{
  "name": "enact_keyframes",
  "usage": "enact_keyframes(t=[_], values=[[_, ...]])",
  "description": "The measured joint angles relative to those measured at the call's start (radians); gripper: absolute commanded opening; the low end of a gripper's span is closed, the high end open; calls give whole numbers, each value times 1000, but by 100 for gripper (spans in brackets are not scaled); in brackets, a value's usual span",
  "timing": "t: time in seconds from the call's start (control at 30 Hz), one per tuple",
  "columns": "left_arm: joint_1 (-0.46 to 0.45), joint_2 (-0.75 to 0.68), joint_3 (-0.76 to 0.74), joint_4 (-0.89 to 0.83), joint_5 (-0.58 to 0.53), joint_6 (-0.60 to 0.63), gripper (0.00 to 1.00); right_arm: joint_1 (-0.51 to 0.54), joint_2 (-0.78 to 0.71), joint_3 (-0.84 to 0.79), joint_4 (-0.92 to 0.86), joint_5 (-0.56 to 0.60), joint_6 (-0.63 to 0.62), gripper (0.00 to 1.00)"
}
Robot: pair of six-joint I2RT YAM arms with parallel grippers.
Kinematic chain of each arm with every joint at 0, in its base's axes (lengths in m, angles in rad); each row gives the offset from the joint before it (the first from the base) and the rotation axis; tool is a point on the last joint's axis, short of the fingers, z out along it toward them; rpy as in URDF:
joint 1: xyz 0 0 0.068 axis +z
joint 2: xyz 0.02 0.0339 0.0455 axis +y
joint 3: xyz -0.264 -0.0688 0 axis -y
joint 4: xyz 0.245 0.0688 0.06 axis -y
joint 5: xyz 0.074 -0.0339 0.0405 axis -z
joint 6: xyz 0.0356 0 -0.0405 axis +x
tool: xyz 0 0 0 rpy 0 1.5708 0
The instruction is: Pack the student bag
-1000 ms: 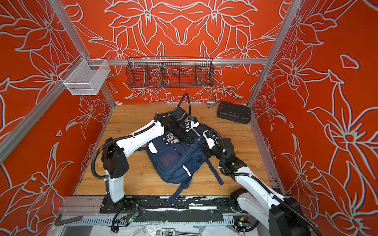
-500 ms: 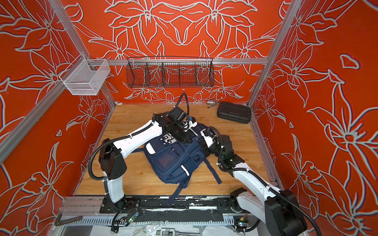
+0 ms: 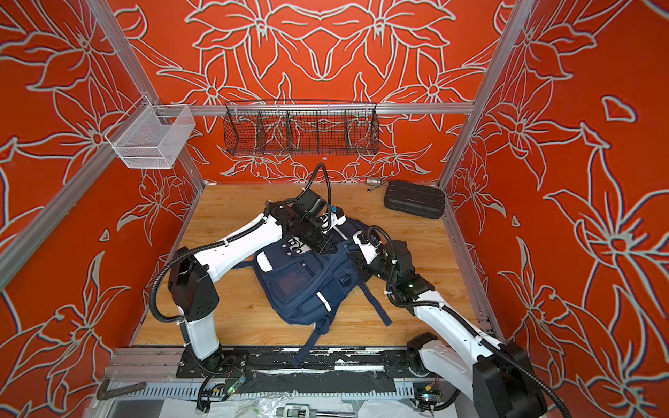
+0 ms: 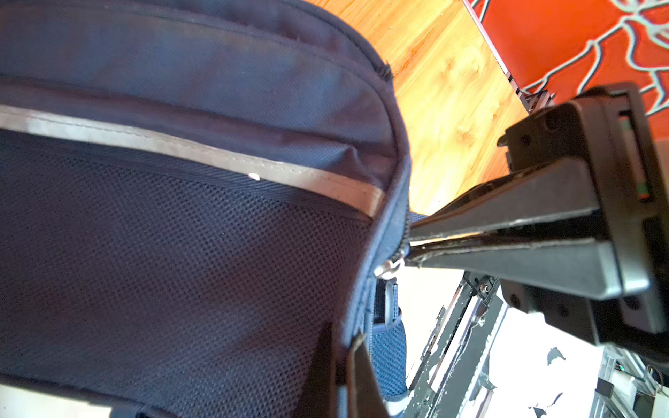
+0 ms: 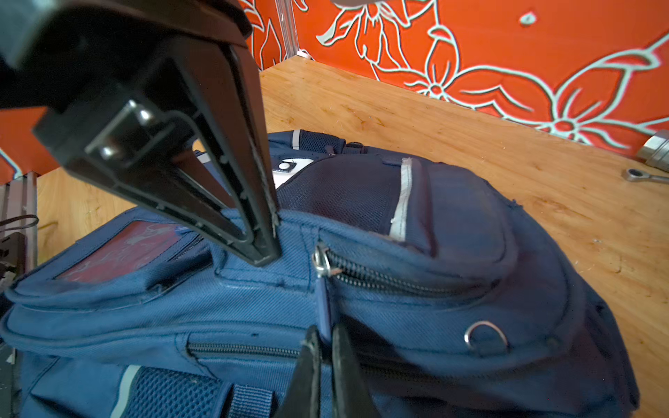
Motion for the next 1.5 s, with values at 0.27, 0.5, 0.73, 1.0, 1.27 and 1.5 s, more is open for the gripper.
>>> enact_keyframes(t=[0.27,0.5,0.73,1.0,1.27,1.5], values=[[0,0,-2,1,2,9,0,7,-34,-2,20,92,-13,38],[0,2,7,6,8,-77,0,155,-110,-13,53,338,-230,42],[-2,9,43,45,9,-218,0,246,-102,-45,89,517,-348,40],[-15,27,76,60,-3,-298,0,276,-52,-53,179,695,-397,39],[-31,53,84,63,-3,-320,0,279,7,-53,235,752,-407,35],[-32,72,98,66,-4,-329,0,279,50,-51,257,783,-369,34]])
